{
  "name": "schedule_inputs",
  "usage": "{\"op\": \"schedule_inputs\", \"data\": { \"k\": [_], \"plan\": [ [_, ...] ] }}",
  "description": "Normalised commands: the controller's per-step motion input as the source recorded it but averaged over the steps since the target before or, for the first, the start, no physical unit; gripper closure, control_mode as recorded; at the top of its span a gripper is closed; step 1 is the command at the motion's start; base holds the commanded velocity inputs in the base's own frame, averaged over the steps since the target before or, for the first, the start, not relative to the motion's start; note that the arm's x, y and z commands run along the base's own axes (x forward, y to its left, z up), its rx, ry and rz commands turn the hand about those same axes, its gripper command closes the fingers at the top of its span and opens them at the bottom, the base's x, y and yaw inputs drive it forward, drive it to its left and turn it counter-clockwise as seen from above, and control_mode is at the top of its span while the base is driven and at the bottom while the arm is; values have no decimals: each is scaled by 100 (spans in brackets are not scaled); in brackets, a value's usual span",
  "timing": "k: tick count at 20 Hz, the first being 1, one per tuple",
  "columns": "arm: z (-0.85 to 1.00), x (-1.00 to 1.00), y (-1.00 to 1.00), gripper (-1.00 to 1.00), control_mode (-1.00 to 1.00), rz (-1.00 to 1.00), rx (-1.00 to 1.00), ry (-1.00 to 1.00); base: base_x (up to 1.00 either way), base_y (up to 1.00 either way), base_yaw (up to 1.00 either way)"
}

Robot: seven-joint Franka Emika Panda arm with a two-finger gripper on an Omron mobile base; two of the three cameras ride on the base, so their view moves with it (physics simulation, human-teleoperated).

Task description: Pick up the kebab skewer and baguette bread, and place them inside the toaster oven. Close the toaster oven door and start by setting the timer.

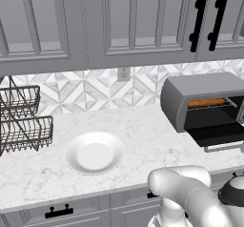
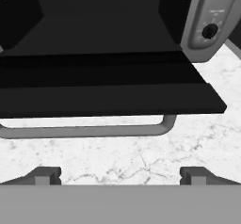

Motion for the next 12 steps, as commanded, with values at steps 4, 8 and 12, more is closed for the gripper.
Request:
{"op": "schedule_inputs", "data": {
  "k": [4, 8, 12],
  "plan": [
    [-19, 0, 0, -100, -100, 0, 0, 0, 0, 0, 0],
    [-24, 5, 0, -100, -100, 0, 0, 0, 0, 0, 0],
    [-20, 14, 0, -100, -100, 0, 0, 0, 0, 0, 0]
  ]
}}
